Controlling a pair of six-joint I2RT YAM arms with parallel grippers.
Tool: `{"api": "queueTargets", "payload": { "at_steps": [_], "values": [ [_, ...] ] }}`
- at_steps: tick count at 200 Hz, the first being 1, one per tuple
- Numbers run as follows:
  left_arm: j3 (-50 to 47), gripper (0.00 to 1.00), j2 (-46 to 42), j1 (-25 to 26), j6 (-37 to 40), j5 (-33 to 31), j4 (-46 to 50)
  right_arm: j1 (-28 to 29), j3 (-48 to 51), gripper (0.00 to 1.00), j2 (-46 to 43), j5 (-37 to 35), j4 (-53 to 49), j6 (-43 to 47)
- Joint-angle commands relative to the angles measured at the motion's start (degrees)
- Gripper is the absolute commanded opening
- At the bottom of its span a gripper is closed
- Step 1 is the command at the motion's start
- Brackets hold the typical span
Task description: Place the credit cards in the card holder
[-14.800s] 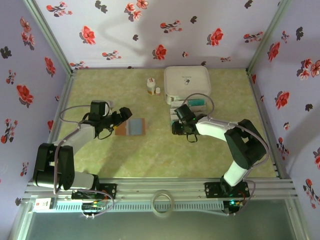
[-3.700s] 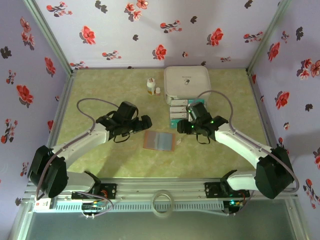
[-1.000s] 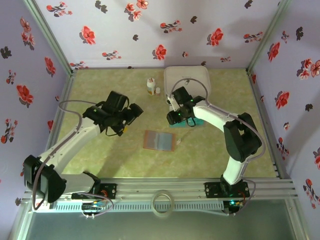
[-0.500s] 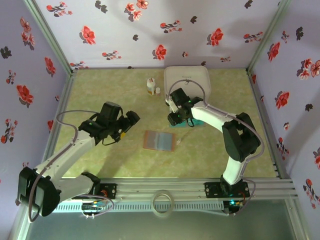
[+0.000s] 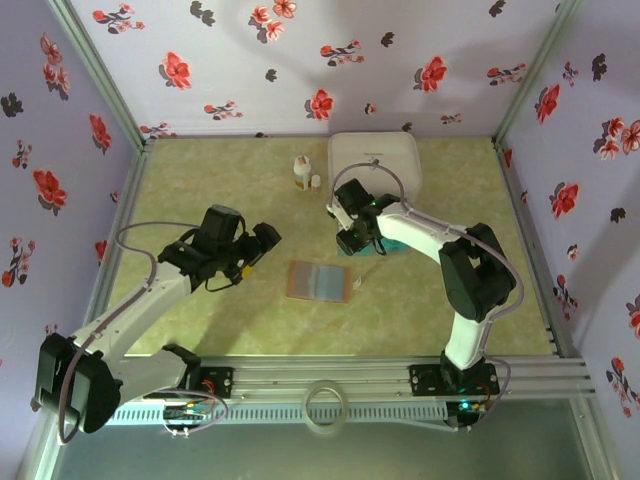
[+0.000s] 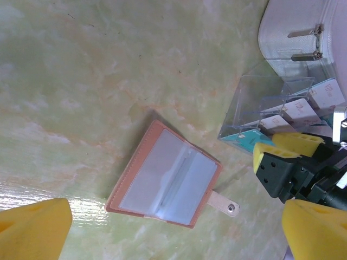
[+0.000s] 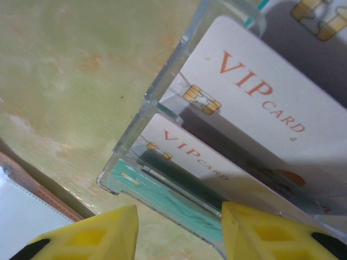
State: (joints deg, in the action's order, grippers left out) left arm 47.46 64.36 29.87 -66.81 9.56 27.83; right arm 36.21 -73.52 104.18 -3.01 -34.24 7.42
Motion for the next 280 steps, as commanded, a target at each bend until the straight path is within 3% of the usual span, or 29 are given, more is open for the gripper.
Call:
{"api": "queueTargets", "payload": {
  "at_steps": [1,69,280],
  "values": [
    [-0.8,1.00,-1.0,-0.7,1.9,1.1,-1.1,1.1,-0.8,0.43,-0.4,0.2,-4.2,1.4],
    [-1.8,1.00,-0.7,-0.8,2.5,2.4,-3.2,1.0,-5.9,0.50,1.6,-3.8,-5.0,4.7],
    [-2.6,1.00,-1.1,-1.3,2.2,3.0,-4.1,1.1,-3.4,0.45,6.7,-5.1,-5.3,8.1]
  ]
}}
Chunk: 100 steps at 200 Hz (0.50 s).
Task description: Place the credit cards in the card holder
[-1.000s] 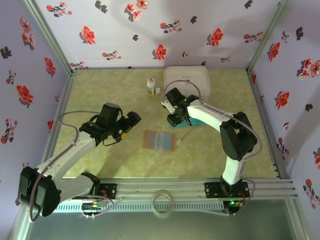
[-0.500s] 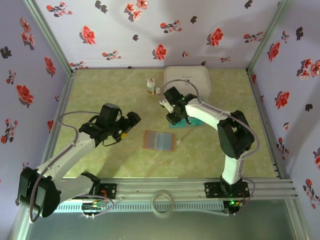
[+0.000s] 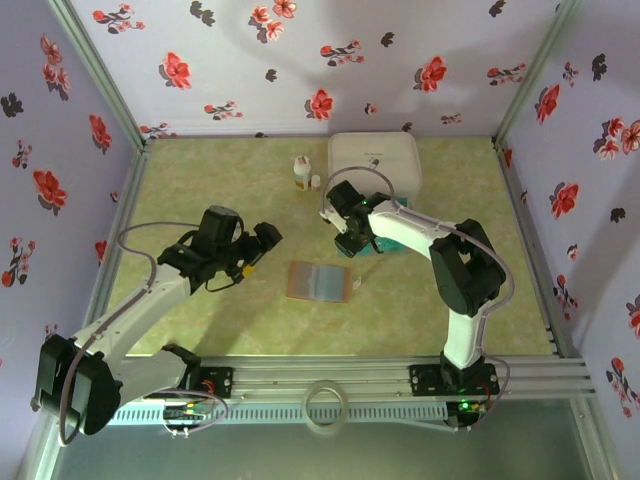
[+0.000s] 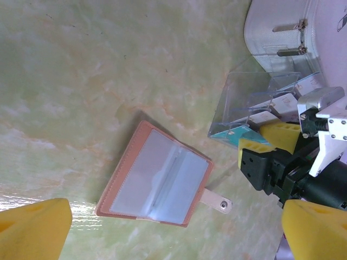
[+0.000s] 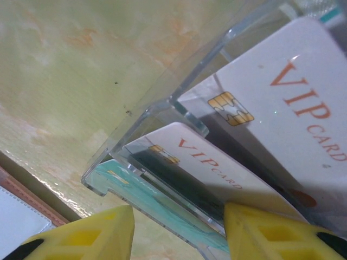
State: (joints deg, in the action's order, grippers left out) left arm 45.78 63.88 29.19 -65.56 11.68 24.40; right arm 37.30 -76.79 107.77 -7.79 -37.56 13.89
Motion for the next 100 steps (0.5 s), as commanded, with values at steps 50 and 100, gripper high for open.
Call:
{"api": "queueTargets", "payload": {
  "at_steps": [50,100],
  "values": [
    [-1.0,1.00,-0.7,-0.6,0.9,1.0,-0.8,0.1,0.2,0.31,2.8,0.6,-2.7,3.0],
    [-1.0,1.00,-0.5,-0.6,1.0,1.1,-1.0,1.2,-0.7,0.25,2.5,1.3,-4.3,4.2]
  ]
}}
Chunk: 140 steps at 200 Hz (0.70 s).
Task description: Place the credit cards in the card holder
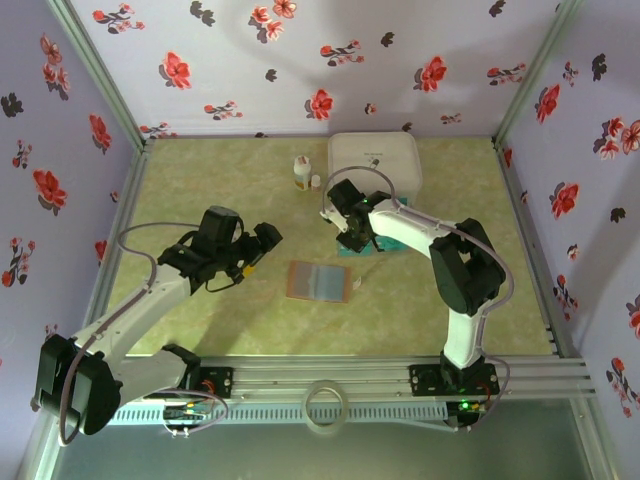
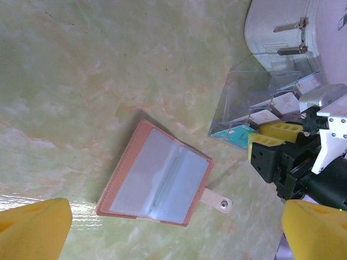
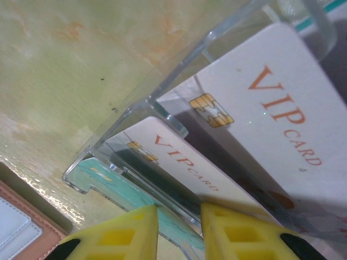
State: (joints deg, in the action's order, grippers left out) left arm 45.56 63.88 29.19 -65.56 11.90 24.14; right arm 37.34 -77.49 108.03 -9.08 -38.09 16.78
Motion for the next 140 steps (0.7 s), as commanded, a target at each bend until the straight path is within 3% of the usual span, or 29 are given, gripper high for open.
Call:
{"api": "queueTargets", "payload": {
  "at_steps": [1,140],
  "values": [
    [-0.8,1.00,-0.5,-0.6,1.0,0.8,-0.8,1.2,-0.1,0.24,2.3,2.6,-3.9,1.3],
    [-0.9,1.00,0.1,-0.6,0.7,0.9,-1.4,3.0,-5.0,0.20,6.3,1.7,-2.4,-2.0]
  ]
}}
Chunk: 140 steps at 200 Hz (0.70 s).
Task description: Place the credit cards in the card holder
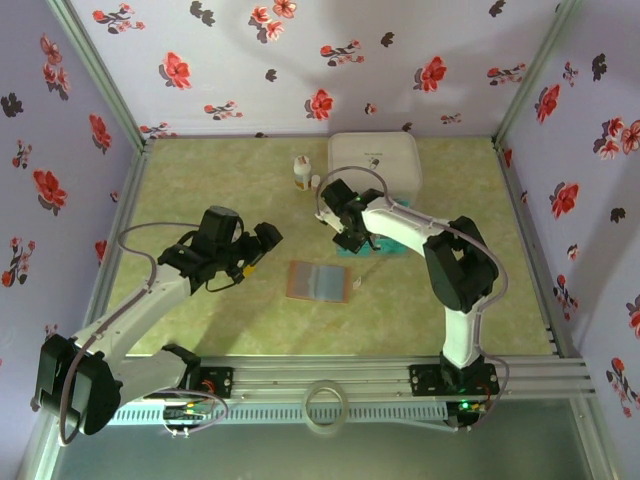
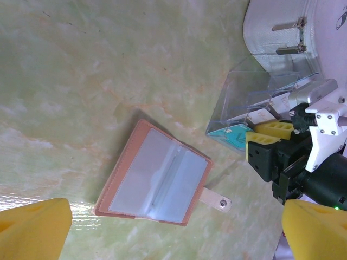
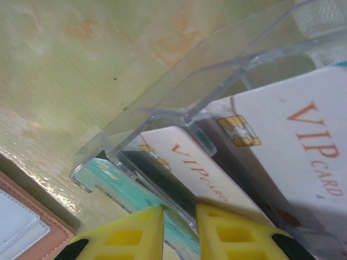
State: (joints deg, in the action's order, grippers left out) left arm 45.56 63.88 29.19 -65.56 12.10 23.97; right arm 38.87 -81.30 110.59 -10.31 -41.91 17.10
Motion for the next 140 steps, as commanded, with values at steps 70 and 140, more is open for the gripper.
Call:
{"api": "queueTargets", "payload": {
  "at_steps": [70,140],
  "values": [
    [-1.4,1.00,-0.3,-0.5,0.1,0.7,-1.5,1.5,-3.3,0.25,5.0,1.8,0.3,-2.9],
    [-1.4,1.00,0.3,-0.4,0.1,0.8,-2.2,1.0,1.4,0.28,1.7,3.2,0.5,-1.8]
  ]
}}
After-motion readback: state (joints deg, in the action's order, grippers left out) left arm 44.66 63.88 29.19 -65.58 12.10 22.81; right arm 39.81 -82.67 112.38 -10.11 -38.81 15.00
